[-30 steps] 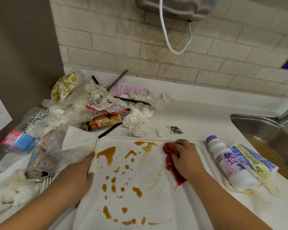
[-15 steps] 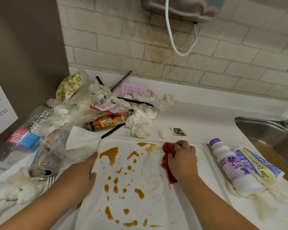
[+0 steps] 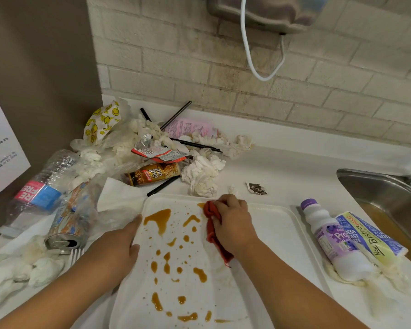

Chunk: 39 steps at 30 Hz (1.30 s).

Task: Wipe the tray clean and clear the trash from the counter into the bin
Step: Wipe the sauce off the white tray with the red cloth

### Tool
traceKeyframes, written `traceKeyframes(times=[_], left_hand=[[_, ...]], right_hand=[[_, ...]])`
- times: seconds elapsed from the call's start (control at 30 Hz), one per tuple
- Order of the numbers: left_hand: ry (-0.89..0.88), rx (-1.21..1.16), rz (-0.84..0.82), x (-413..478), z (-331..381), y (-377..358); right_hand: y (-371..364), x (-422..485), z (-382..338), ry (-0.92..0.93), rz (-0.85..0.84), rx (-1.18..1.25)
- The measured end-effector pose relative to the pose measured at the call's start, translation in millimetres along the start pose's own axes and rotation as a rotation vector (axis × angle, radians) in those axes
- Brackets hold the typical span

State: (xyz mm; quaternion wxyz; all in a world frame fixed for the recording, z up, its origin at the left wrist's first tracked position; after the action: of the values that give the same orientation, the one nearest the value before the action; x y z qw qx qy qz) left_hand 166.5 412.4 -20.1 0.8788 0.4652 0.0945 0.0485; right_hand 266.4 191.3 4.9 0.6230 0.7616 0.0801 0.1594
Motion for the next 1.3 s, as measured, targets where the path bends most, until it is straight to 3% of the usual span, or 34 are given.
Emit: traceKeyframes(times=[0.1,0.17,0.33,0.5,0.7,0.9,0.97,1.07,1.17,1.3], left_hand=[[0.002,0.000,0.000,-0.6,0.8,1.1],[-0.007,-0.009,0.010,-2.1,2.5,2.2],[-0.004,-0.003,0.002,-2.9,2.7,2.3],[0.001,0.010,0.000,-2.2,3.9,3.2],[0.000,0.017,-0.008,-1.1,3.4,2.0],[-0.006,-0.011,0.005,-2.1,1.8,1.6],[-0.006,-0.007,0.004,-1.8,2.8,2.3],[0.000,0.003,-0.002,-1.1,3.6,2.4],[0.005,0.012,-0.005,-1.2,4.1,2.8],[-0.002,0.027,-0.017,-1.0,4.5,2.6]], right_hand=[[-7.3,0.8,-19.5,0.171,-0.144,0.012],[-6.7,0.9,-12.7,0.191,-0.203,0.072],[-0.7,4.4,-1.6,0.094,-0.077,0.009],[-11.5,-1.4,-33.0,0.305,-0.193,-0.005],[-5.2,1.3,-11.6,0.216,-0.141,-0.040],[-8.3,-10.7,-21.8,0.360,-0.220,0.023],[-5.0,-11.4,-6.0,0.313,-0.244,0.075],[-0.2,-8.9,8.1,0.204,-0.151,0.051],[-5.3,-13.6,-4.2,0.249,-0.168,0.020],[9.9,-22.2,0.1,0.231,-0.237,0.237]])
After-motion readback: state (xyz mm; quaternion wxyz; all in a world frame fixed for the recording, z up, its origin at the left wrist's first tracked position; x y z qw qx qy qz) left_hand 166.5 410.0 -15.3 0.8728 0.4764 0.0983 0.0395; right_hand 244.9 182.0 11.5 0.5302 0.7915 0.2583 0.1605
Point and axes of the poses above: each hand's wrist, its own x-axis towards the middle knuckle, its own y-axis out of the back of the hand, z = x × y, the point moved 8 cm from there along x, towards the middle knuckle, and after that the axes turned 8 degrees about -x, right-handed, at the moved point
